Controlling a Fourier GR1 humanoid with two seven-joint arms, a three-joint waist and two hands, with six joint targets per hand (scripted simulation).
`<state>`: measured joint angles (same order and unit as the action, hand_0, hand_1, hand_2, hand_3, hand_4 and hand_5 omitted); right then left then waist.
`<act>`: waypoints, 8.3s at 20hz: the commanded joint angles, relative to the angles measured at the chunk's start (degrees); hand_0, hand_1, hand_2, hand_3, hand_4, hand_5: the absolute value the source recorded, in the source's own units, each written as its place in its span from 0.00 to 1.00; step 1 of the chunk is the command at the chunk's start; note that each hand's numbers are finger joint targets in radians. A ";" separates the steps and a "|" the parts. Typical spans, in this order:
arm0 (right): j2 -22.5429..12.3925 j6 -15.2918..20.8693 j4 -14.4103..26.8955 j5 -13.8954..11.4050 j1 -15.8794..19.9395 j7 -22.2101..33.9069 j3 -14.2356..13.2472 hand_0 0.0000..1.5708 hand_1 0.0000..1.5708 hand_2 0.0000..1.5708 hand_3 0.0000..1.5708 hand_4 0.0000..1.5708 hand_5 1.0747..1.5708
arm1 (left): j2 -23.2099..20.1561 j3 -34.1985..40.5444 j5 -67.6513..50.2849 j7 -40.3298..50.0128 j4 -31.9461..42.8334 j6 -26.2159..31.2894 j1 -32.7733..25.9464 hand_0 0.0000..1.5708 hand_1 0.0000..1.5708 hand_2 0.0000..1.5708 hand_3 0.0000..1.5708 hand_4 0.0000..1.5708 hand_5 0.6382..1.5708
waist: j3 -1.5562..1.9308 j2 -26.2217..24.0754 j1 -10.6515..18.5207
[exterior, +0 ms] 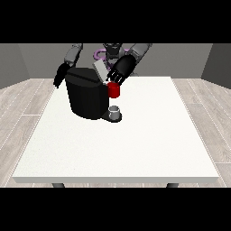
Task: Insert the coffee pod into the coffee machine and close the lid
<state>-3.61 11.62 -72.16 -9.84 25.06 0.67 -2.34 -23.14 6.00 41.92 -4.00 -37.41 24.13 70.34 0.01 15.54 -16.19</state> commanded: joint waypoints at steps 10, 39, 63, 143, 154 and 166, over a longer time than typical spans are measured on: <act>-2.46 -2.05 0.14 1.33 0.57 -1.38 -1.83 0.00 0.00 0.00 0.00 0.00 1.00 | -1.92 0.94 0.42 -2.90 0.91 -0.97 1.59 0.77 0.77 0.79 0.77 0.23 1.00 | 0.01 2.58 -0.65; -1.62 -0.69 -3.05 -0.93 3.64 2.15 0.45 0.00 0.00 0.00 0.00 0.06 1.00 | -5.24 0.85 6.02 -8.38 2.47 -11.34 3.94 0.79 0.79 0.77 0.61 0.00 1.00 | -0.01 6.98 -4.07; 0.11 0.60 -2.80 -1.56 4.31 2.97 0.96 0.00 0.00 0.00 0.00 0.06 1.00 | -11.12 0.05 10.82 -12.96 2.79 -13.26 6.04 0.00 0.00 0.33 0.29 0.00 1.00 | 0.00 7.73 -3.91; -7.75 -15.02 16.03 10.59 15.36 3.40 -5.06 0.00 0.00 0.00 0.00 0.08 1.00 | 19.06 1.17 -34.76 -1.00 -46.26 -10.45 -60.16 0.00 0.00 0.00 0.00 0.22 1.00 | 0.00 -14.17 25.80; -5.93 -12.36 15.49 6.57 26.42 4.56 -1.65 0.00 0.00 0.00 0.00 0.00 1.00 | 19.08 -0.01 -34.75 -0.74 -44.42 -10.53 -55.58 0.00 0.00 0.00 0.00 0.26 1.00 | -0.01 -9.40 28.04; -4.88 -7.88 17.00 -0.23 36.91 6.51 1.79 0.00 0.00 0.00 0.00 0.17 1.00 | 18.39 -0.05 -35.24 -3.39 -43.86 -9.94 -53.16 0.00 0.00 0.00 0.00 0.25 1.00 | -0.04 -5.11 32.61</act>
<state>-7.97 3.43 -56.14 -8.61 56.65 7.09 -0.63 -4.25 5.34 7.03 -5.41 -82.16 14.16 15.87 0.06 7.79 15.60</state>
